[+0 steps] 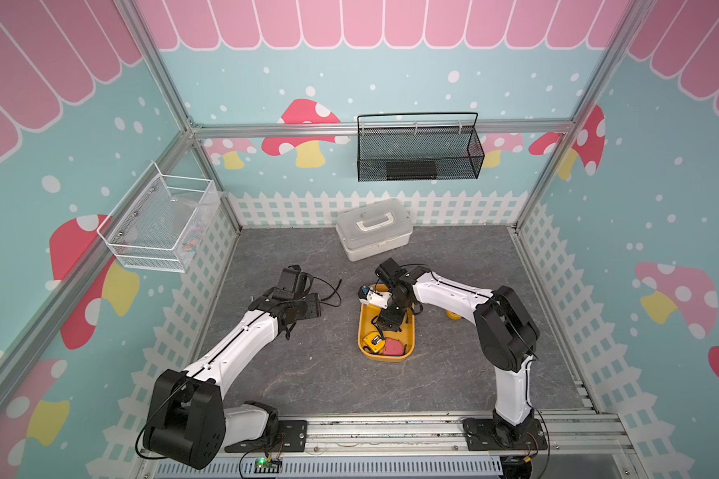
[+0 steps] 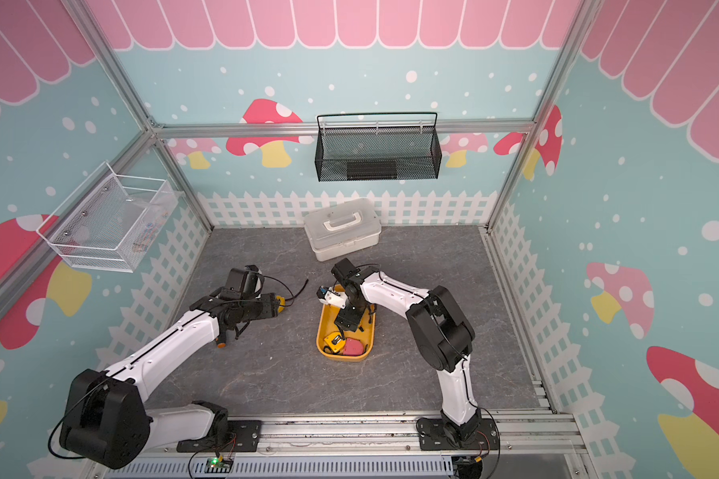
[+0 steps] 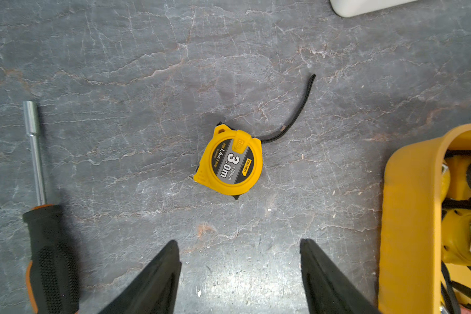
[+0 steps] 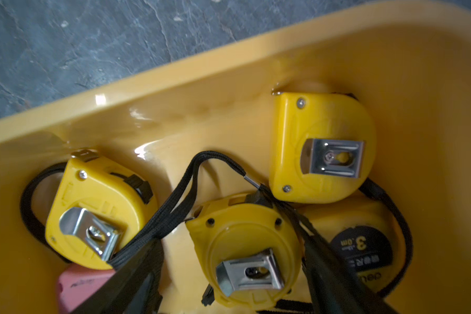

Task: Take the tape measure out of the storage box
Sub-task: Pick up the tape measure from the storage box.

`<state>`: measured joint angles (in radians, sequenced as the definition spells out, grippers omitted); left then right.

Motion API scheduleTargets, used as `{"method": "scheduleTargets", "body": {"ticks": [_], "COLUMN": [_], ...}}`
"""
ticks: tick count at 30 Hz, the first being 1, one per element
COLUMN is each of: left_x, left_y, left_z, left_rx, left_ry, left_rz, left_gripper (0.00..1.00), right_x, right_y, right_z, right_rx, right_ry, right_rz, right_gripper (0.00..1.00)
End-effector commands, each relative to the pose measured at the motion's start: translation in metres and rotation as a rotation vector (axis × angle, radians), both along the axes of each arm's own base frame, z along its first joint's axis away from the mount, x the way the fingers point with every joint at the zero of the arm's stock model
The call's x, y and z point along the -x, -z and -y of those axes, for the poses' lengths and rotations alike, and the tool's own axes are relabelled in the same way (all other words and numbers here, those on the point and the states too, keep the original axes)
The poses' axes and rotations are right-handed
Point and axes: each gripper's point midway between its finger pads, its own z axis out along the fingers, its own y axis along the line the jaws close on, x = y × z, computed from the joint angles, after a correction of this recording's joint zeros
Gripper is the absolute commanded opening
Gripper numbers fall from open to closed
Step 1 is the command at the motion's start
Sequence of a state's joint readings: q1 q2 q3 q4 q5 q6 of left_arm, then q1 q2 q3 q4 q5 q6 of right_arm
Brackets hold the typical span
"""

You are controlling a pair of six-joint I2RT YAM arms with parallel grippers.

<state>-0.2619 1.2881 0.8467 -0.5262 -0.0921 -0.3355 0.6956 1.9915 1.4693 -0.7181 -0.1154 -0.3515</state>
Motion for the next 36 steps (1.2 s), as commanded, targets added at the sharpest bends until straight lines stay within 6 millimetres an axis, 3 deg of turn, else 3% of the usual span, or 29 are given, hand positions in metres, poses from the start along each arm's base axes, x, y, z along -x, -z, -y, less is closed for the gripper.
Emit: {"method": "scheduleTargets", "body": {"ticks": [1,17,18,25,26,36], "left_x": [0.000,0.002,0.002,0.002,0.002,0.002], "left_y": [-0.001,0.005,0.006,0.007,0.007,0.006], "left_z": [0.000,0.001,0.001,0.002,0.002,0.002], "left_rx": [0.025,0.031,0.031,0.037,0.037,0.039], "left_ry": [-0.010,-0.015,-0.015,-0.012,-0.011,-0.010], "left_rz": [0.007,-0.011,-0.014,-0.015,-0.017,-0.012], "left_gripper": [0.71,0.71,0.71,0.71,0.71,0.72], "right_x": [0.000,0.029,0.027,0.019,0.020,0.015], "right_y": [0.003,0.003,-0.005,-0.009,0.002,0.010], "right_z": [-0.004,0.022,0.023,0.018,0.017,0.010], "right_rx": [0.008,0.042,0.031,0.027,0.042,0.040], "right_ry": [-0.012,0.008,0.011,0.015,0.013,0.003], "right_rz": [-0.001,-0.031,-0.013,0.005,-0.017,-0.034], "right_gripper": [0.81,0.78,0.78,0.79,0.80,0.80]}}
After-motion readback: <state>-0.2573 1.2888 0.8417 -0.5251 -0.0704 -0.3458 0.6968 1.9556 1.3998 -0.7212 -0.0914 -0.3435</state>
